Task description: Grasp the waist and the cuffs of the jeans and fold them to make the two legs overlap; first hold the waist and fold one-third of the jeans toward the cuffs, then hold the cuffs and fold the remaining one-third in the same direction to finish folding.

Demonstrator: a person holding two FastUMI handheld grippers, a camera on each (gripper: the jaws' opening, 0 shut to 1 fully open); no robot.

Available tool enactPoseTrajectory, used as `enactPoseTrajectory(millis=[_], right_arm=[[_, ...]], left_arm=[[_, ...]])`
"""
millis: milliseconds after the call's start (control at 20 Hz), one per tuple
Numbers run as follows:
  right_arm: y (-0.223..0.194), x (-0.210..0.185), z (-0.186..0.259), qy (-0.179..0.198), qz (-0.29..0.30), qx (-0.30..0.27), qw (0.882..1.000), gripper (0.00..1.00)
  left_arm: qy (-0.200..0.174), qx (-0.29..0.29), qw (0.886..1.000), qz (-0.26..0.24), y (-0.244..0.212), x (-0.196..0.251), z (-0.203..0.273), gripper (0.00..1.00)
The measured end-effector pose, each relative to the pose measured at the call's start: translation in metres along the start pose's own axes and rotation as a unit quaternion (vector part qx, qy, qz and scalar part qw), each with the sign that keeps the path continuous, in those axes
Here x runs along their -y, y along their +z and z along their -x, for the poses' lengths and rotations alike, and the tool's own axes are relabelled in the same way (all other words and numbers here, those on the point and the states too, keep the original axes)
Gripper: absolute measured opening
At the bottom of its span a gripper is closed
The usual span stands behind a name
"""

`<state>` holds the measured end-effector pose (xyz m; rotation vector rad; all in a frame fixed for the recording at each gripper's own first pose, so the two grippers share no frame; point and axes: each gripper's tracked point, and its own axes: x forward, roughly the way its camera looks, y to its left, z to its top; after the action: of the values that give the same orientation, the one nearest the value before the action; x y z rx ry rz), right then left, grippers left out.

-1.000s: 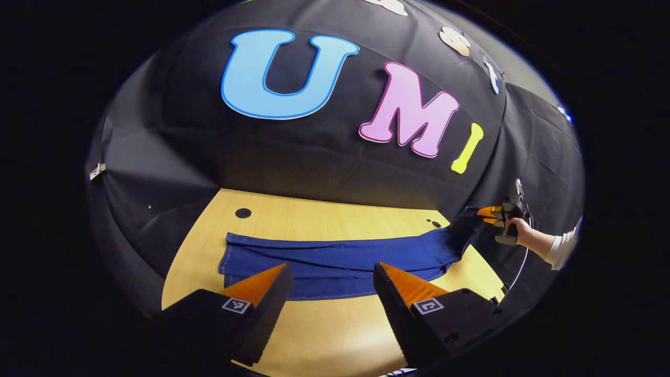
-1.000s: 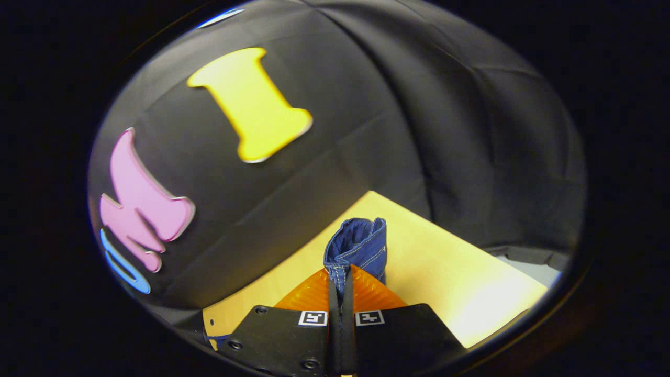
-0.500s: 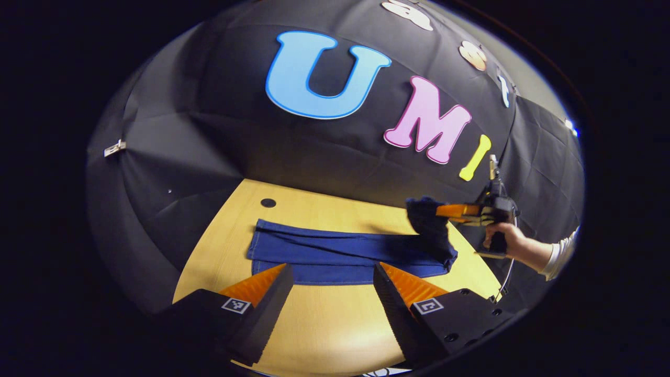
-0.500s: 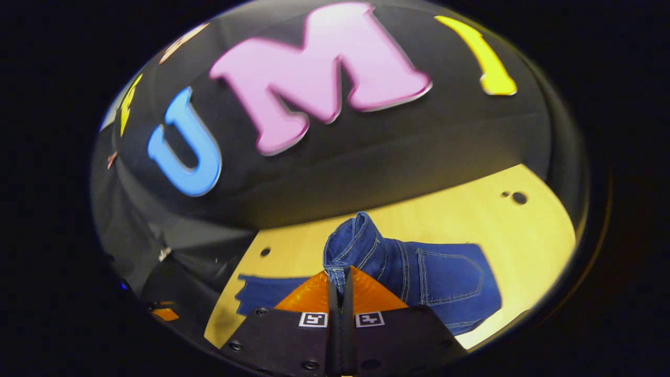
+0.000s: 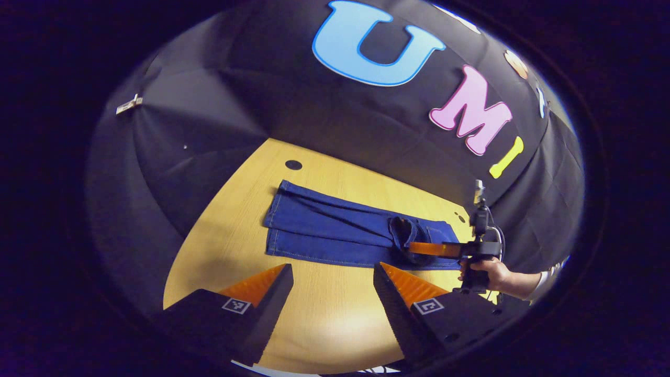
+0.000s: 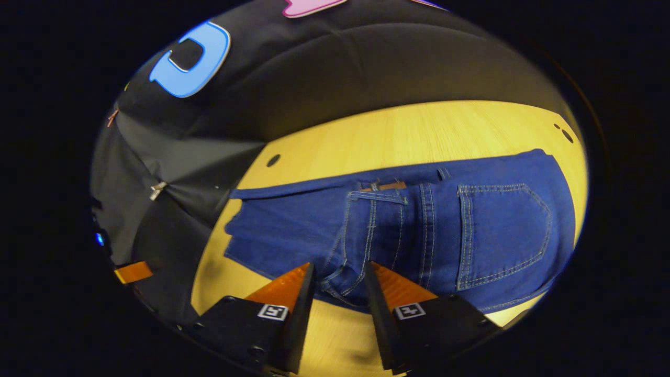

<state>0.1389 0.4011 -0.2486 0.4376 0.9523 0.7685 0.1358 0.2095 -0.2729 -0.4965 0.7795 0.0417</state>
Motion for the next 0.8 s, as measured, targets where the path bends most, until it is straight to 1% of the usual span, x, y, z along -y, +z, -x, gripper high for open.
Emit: enactPoseTrajectory(millis=[50, 100, 150, 200, 300, 350, 400, 450, 500, 550, 600, 650, 700, 750, 800], right_arm=[[0.011, -0.006, 0.021, 0.014, 0.016, 0.018, 1.000, 0.55], [0.017, -0.009, 0.043, 0.022, 0.026, 0.032, 0.999, 0.43], [0.023, -0.009, 0.065, 0.028, 0.030, 0.049, 0.998, 0.45], [0.026, -0.002, 0.087, 0.027, 0.036, 0.063, 0.997, 0.55], [0.023, 0.025, 0.132, 0.003, 0.042, 0.076, 0.996, 0.55], [0.019, 0.044, 0.148, -0.014, 0.039, 0.076, 0.996, 0.55], [0.012, 0.063, 0.162, -0.029, 0.032, 0.075, 0.996, 0.55], [0.004, 0.081, 0.174, -0.044, 0.022, 0.072, 0.996, 0.55], [-0.004, 0.102, 0.185, -0.062, 0.009, 0.068, 0.996, 0.55], [-0.011, 0.118, 0.195, -0.075, -0.006, 0.066, 0.995, 0.55], [-0.014, 0.131, 0.205, -0.087, -0.019, 0.069, 0.994, 0.55], [-0.016, 0.141, 0.213, -0.096, -0.030, 0.073, 0.992, 0.55], [-0.016, 0.148, 0.221, -0.104, -0.035, 0.076, 0.991, 0.55], [-0.013, 0.154, 0.227, -0.111, -0.034, 0.080, 0.990, 0.55], [-0.012, 0.160, 0.231, -0.116, -0.032, 0.084, 0.989, 0.55]], left_arm=[[-0.015, -0.020, 0.999, 0.023, -0.001, -0.005, -0.016, 0.97], [-0.011, -0.044, 0.998, 0.052, -0.001, -0.018, -0.032, 0.96], [0.001, -0.064, 0.995, 0.078, 0.000, -0.033, -0.046, 0.97], [0.017, -0.068, 0.993, 0.096, 0.009, -0.051, -0.060, 0.97], [0.030, -0.086, 0.988, 0.128, 0.023, -0.074, -0.086, 0.97], [0.047, -0.108, 0.984, 0.135, 0.023, -0.083, -0.095, 0.97], [0.072, -0.118, 0.981, 0.132, 0.029, -0.097, -0.104, 0.96], [0.086, -0.124, 0.980, 0.130, 0.037, -0.108, -0.115, 0.97], [0.085, -0.133, 0.978, 0.138, 0.043, -0.114, -0.125, 0.97], [0.082, -0.149, 0.974, 0.152, 0.042, -0.120, -0.131, 0.96], [0.095, -0.169, 0.968, 0.158, 0.038, -0.130, -0.134, 0.96], [0.120, -0.187, 0.963, 0.151, 0.031, -0.136, -0.135, 0.96], [0.147, -0.209, 0.957, 0.138, 0.026, -0.140, -0.134, 0.90], [0.156, -0.200, 0.960, 0.120, 0.032, -0.143, -0.146, 0.96], [0.161, -0.205, 0.960, 0.103, 0.032, -0.143, -0.151, 0.90]])
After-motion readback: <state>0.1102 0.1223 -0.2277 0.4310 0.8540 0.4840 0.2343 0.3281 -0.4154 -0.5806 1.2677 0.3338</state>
